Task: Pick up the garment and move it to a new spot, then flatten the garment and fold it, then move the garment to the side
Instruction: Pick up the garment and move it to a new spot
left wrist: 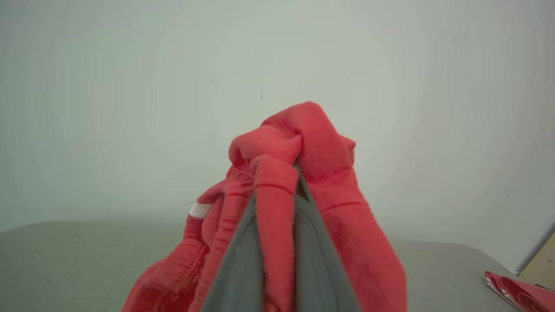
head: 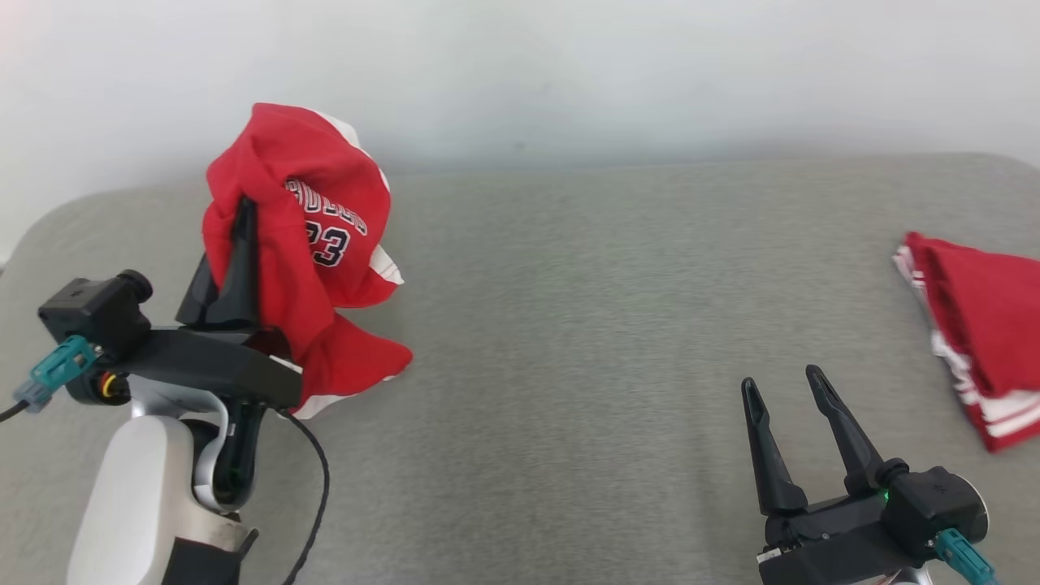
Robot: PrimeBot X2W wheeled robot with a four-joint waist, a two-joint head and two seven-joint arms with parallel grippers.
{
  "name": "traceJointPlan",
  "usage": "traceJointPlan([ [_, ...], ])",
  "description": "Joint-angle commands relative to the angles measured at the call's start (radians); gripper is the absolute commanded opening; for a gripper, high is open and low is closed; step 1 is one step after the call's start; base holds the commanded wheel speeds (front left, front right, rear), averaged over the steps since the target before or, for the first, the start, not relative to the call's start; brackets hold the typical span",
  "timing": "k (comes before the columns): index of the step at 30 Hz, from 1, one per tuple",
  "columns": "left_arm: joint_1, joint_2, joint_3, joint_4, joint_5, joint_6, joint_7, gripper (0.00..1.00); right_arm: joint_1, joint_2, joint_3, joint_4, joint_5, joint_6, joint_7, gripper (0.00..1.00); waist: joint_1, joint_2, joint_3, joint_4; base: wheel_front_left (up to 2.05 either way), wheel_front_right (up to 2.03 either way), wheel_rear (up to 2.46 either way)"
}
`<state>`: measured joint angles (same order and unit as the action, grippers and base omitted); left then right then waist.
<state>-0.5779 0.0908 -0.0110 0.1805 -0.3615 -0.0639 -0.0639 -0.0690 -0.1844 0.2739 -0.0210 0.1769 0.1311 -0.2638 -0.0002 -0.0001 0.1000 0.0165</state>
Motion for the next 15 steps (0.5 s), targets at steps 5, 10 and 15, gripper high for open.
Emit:
traceJointPlan([
  [5, 0.021, -0.012, -0.03, -0.037, -0.01, 0.001, 0.005, 0.0, 0.018, -0.002, -0.002, -0.002, 0.009, -0.001, 0.0, 1.0, 0.0002, 0.0001, -0.063, -0.146, 0.0, 0.0, 0.0],
  [10, 0.023, -0.026, -0.06, -0.05, -0.047, 0.005, -0.009, 0.0, 0.02, -0.004, 0.002, -0.002, 0.01, -0.001, 0.0, 1.0, 0.0002, 0.0001, -0.071, -0.222, 0.0, 0.0, 0.0],
  [15, 0.023, -0.023, -0.137, -0.039, 0.014, 0.018, -0.06, 0.0, 0.02, -0.006, 0.001, -0.009, 0.009, -0.001, 0.0, 1.0, 0.0002, 0.0001, -0.057, -0.278, 0.0, 0.0, 0.0],
])
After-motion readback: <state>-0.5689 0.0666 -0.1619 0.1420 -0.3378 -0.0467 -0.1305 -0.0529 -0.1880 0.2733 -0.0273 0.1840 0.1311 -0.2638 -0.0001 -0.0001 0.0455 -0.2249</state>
